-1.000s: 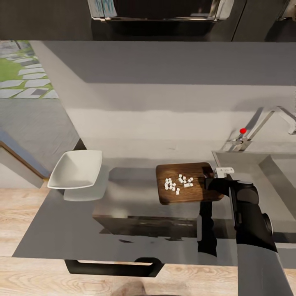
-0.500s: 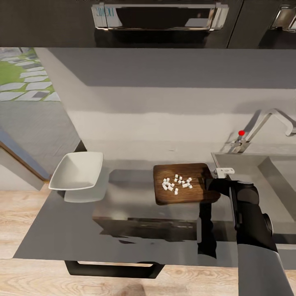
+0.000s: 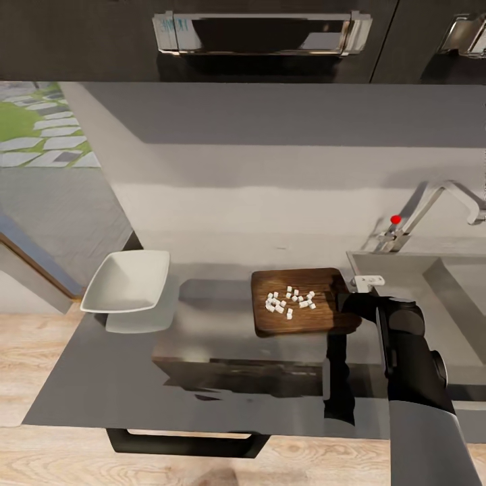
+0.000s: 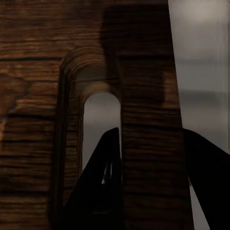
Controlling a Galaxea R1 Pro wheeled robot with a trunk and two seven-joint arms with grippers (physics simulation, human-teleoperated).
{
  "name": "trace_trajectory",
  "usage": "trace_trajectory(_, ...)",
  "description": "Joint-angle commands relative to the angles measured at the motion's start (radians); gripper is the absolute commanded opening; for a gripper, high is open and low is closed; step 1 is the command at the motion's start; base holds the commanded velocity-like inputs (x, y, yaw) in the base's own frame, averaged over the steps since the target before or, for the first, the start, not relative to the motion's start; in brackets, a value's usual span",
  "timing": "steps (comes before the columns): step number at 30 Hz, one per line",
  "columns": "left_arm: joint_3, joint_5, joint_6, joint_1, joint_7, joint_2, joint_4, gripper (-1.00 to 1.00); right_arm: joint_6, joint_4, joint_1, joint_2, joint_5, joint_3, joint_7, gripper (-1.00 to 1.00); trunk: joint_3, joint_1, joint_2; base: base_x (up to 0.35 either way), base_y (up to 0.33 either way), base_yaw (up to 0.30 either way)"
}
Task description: In the kitchen, take the Vidalia onion out of the sink, dice it on the chopping board with the paring knife, put the diced onion into the bowl on the countertop, then place both the paring knife and the chopping board into the sink.
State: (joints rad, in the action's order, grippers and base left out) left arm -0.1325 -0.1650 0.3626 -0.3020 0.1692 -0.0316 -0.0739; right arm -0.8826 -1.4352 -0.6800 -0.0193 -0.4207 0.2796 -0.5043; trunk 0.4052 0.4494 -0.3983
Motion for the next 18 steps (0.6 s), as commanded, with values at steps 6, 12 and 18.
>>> trace_trajectory(6,-0.009,-0.009,0.007,-0.002,0.001,-0.001,-0.004,1.00,-0.003,-0.001,-0.001,-0.001,-0.010,0.003,-0.011,-1.00,-0.008,0.001,-0.002,0.000,0.000,0.000)
trace_trajectory(12,-0.009,-0.008,0.007,-0.002,0.001,-0.001,-0.004,1.00,-0.003,-0.001,-0.001,-0.001,-0.010,0.002,-0.011,-1.00,-0.017,0.001,-0.002,0.000,0.000,0.000)
trace_trajectory(18,-0.009,-0.009,0.007,-0.002,0.001,-0.001,-0.004,1.00,-0.003,-0.001,-0.001,-0.001,-0.010,0.003,-0.011,-1.00,-0.027,0.001,-0.002,0.000,0.000,0.000)
